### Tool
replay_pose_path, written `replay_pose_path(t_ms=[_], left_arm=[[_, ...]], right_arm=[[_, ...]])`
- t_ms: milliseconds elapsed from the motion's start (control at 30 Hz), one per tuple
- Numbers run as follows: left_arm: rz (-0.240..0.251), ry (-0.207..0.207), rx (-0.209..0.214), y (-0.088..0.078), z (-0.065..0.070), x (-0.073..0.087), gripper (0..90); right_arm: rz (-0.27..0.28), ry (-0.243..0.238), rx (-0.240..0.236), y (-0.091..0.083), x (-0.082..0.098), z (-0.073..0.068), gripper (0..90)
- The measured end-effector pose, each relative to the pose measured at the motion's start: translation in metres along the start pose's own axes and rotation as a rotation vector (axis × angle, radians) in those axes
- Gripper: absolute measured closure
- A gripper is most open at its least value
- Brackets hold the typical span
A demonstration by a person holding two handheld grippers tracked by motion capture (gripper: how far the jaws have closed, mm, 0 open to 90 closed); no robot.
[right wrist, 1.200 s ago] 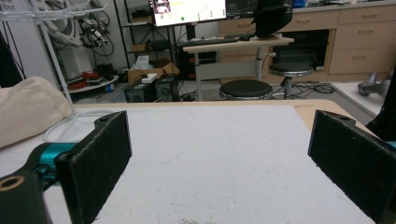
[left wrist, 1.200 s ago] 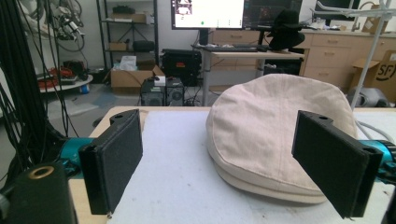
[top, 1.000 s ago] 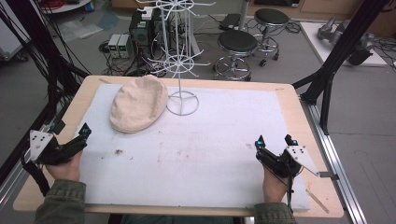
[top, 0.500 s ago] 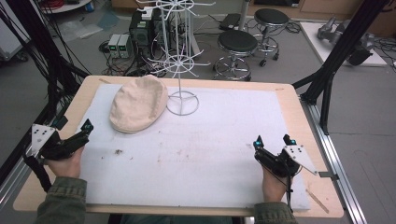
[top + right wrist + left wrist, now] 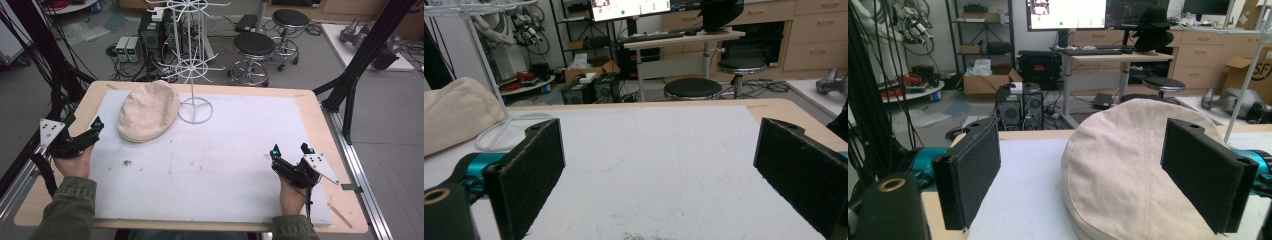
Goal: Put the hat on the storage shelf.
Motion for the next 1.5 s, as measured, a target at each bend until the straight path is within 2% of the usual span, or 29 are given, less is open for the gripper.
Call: replay_pose_path(t_ms=[133,167,467,700,867,1100,1200,1333,1500], left_arm=[[-0.005,-0.021,-0.002,0.005,-0.002,0.0,16.5],[-0.004,-0.021,-0.002,0.006,-0.003,-0.001,16.5],[0.003,-0.008,0.001,0.015,-0.003,-0.008,16.5],[0.01,-0.033,-0.003,0.024,-0.004,-0.01,16.5],[0.02,-0.018,0.006,0.036,-0.004,-0.019,16.5],[-0.004,-0.031,0.033,0.057,-0.002,-0.027,16.5],[-0.012,-0.018,0.049,0.065,-0.001,-0.029,16.5],[-0.009,-0.038,0.06,0.075,0.001,-0.033,16.7],[0.0,-0.018,0.076,0.086,0.007,-0.041,16.8]], right_arm=[[0.007,-0.001,0.004,0.0,-0.001,-0.001,5.3],[0.021,-0.005,0.01,-0.002,-0.002,0.0,5.3],[0.018,0.004,0.015,-0.001,-0.002,0.0,5.3],[0.016,0.005,0.011,0.0,-0.002,0.0,5.3],[0.01,0.006,0.009,0.001,-0.001,0.0,5.3],[0.006,0.011,0.008,0.001,-0.001,0.0,5.3],[0.009,0.014,0.006,0.001,-0.001,0.0,5.3],[0.014,0.007,0.007,0.001,-0.002,0.001,5.3],[0.013,0.005,0.009,0.001,-0.002,0.001,5.3]])
Point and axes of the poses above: each handheld gripper's, and its own axes: y roughly forward along the jaws, x roughly out of its underside, z roughly to its right, the point moved 9 cm from there along y, roughly forward along the jaws, and after that the axes turned 10 degrees about y, right-handed, at the moved point
